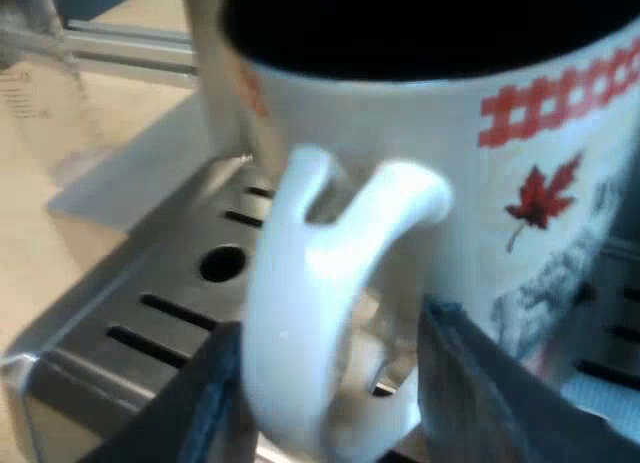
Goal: Place mug into machine
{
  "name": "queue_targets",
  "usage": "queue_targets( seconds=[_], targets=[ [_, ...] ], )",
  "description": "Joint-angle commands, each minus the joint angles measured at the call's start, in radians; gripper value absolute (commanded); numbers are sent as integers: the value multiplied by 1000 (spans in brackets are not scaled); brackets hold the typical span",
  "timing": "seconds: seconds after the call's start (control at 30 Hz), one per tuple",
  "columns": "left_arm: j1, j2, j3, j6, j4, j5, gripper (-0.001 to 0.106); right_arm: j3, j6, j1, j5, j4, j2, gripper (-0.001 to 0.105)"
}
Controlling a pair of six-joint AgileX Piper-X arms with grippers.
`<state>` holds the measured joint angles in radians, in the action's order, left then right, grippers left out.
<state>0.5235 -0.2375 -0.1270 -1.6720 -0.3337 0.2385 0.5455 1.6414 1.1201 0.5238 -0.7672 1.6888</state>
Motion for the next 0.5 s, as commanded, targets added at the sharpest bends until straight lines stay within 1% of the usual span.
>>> queue_targets(
  seconds=[0.03,0.17,0.3,0.43,0.5],
  targets=[
    [5,2,-1,-13,18,4,95,30,24,0,-31,-14,14,40],
    [5,2,-1,-13,18,4,95,51,24,0,-51,-14,25,40],
    [5,2,-1,-13,18,4,95,55,45,0,-68,-14,25,40],
    [5,2,-1,-13,18,4,95,55,45,0,-153,-14,25,40],
    [5,2,-1,-13,18,4,95,55,45,0,-170,-14,25,40]
  ],
)
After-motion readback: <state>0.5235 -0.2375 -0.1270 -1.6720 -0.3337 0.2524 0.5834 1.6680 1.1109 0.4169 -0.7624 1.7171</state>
